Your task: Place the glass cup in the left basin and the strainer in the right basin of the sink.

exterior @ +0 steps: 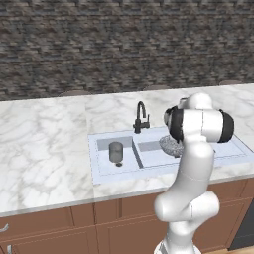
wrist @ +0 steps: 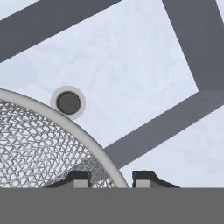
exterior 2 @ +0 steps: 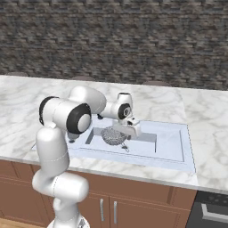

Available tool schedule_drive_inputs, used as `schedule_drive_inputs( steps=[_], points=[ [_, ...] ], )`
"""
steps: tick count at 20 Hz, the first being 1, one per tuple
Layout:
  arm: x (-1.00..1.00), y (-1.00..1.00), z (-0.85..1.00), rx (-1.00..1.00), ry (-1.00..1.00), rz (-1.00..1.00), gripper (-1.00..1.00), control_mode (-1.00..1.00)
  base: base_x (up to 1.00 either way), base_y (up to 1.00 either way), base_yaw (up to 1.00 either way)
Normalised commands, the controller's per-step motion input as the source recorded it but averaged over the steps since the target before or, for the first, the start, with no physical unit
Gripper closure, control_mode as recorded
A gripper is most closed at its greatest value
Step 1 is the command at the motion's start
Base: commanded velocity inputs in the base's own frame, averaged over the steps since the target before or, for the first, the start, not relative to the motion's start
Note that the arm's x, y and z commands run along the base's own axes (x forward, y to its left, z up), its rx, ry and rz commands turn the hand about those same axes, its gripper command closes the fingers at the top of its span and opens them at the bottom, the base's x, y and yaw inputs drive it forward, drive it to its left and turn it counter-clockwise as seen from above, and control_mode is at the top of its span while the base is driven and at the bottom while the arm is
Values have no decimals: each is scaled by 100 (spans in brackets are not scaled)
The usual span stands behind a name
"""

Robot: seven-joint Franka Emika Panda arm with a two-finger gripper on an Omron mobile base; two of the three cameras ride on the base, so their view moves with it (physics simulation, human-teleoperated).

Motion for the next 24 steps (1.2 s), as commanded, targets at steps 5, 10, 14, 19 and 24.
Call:
schedule_drive_inputs(
  steps=[5, 10, 14, 19, 24],
  points=[
    [19, -4, -17, -1, -7, 48, 100, -100, 0, 0, 0],
    [-1, 9, -28, -3, 0, 50, 100, -100, 0, 0, 0],
    [5, 4, -15, -1, -4, 49, 100, -100, 0, 0, 0],
    [0, 5, -20, 0, -5, 50, 100, -100, 0, 0, 0],
    [18, -2, -32, 1, -3, 47, 100, -100, 0, 0, 0]
  ],
)
